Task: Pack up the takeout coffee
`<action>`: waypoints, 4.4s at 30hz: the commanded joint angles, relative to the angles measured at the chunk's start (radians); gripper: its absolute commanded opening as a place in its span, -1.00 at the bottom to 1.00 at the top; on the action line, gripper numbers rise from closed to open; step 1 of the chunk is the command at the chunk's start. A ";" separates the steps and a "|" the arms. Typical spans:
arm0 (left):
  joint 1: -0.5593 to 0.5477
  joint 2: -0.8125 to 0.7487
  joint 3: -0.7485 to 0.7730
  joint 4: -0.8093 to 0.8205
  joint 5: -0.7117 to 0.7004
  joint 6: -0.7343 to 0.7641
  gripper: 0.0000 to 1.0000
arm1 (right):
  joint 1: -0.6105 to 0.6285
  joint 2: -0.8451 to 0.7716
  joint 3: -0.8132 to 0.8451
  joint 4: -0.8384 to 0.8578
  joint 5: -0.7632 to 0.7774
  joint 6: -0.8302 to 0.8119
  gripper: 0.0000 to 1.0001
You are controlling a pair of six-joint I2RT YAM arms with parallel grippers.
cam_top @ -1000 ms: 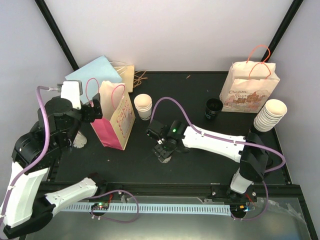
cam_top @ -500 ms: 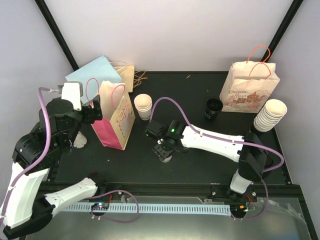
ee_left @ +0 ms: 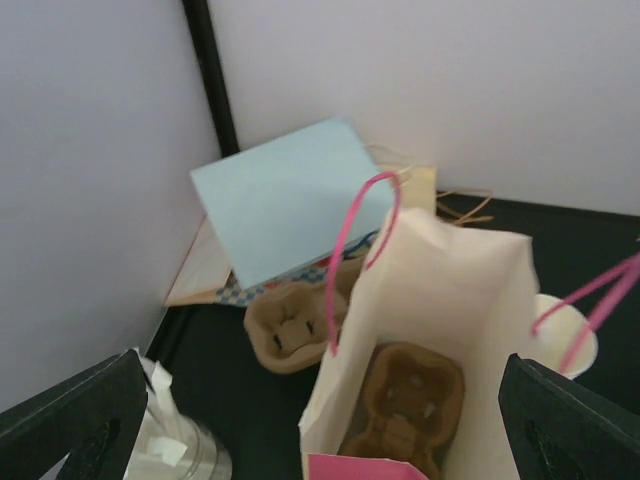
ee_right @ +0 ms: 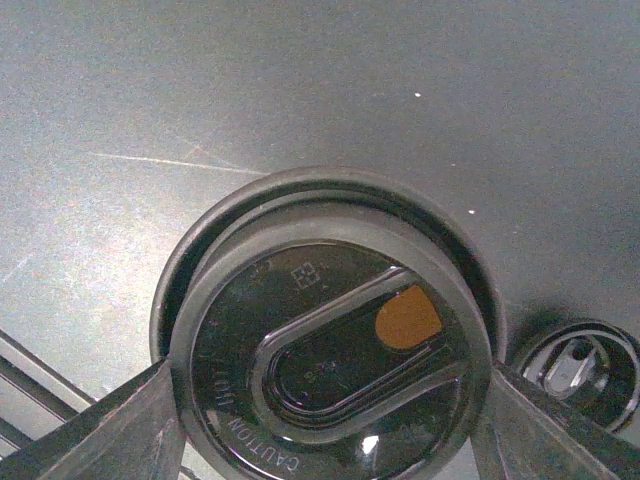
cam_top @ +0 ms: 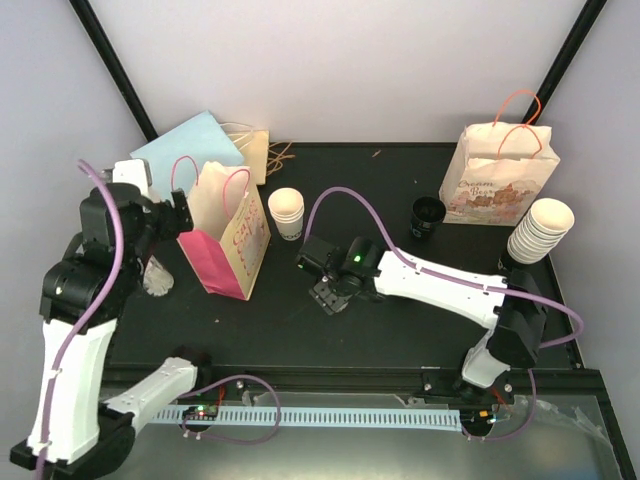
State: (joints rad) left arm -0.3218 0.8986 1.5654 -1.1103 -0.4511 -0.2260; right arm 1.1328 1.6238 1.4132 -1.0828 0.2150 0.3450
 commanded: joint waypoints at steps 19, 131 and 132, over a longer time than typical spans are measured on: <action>0.365 0.331 -0.051 -0.031 0.301 0.057 0.87 | -0.038 -0.192 -0.048 -0.027 0.084 -0.066 0.33; -0.577 0.264 -0.110 -0.083 0.283 0.331 -0.97 | -0.401 -0.500 -0.040 -0.128 0.191 -0.046 0.26; -0.582 0.264 -0.117 -0.081 0.289 0.329 -0.97 | -0.401 -0.504 -0.038 -0.134 0.182 -0.049 0.26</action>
State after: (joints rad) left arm -0.8871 1.1717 1.4582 -1.2465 -0.1375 0.0803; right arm 0.7368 1.1526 1.3357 -1.1984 0.4328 0.3294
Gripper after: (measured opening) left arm 0.016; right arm 0.728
